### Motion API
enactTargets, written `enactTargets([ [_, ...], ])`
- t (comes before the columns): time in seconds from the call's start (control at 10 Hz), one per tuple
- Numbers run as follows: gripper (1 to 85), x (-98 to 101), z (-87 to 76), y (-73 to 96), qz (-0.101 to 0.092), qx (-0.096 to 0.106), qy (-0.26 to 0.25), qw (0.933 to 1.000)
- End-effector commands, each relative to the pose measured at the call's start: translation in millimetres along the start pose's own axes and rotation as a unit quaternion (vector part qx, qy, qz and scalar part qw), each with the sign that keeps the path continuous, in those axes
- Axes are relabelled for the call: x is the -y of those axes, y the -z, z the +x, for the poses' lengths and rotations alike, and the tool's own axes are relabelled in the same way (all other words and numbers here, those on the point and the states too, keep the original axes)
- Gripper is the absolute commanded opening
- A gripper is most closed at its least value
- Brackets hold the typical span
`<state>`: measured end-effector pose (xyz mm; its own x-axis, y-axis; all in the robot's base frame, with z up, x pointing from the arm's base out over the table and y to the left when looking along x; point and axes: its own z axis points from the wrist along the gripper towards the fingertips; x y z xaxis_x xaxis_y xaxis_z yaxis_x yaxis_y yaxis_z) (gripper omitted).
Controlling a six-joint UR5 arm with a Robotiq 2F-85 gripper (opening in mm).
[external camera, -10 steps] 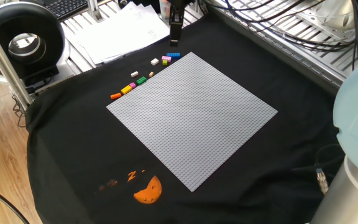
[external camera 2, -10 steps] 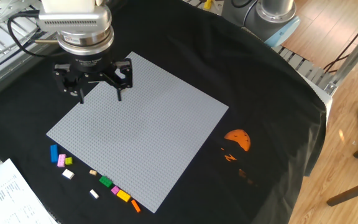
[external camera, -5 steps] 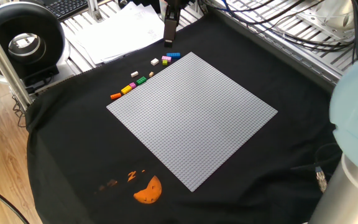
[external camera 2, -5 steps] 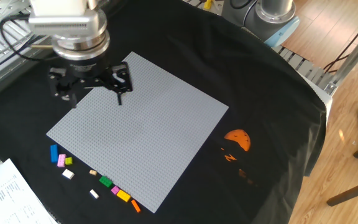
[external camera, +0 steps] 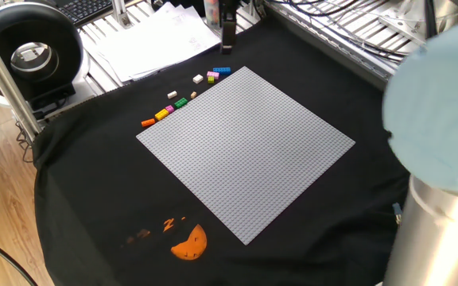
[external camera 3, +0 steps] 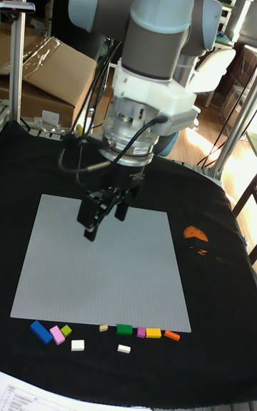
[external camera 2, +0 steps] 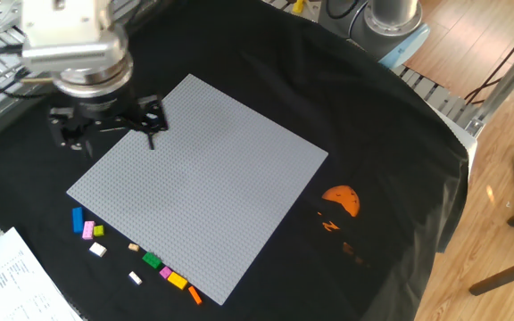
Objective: Build with small Lego blocks
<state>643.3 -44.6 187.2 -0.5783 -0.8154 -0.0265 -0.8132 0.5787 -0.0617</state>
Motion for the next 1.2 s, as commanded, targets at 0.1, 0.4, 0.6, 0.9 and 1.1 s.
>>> enactTargets([
  [0.1,78.7,43.5,19.8,-21.3,0.006,-0.002,0.071,0.9975],
  [0.4,78.7,67.9,28.8,-32.8,0.009,0.006,0.084,0.9964],
  [0.6,78.0,78.9,30.6,-50.0,0.015,0.008,0.076,0.9970],
  [0.9,75.3,86.9,37.1,-69.7,0.029,0.000,0.059,0.9979],
  [1.1,75.0,83.9,35.1,-69.7,0.024,0.007,0.047,0.9986],
])
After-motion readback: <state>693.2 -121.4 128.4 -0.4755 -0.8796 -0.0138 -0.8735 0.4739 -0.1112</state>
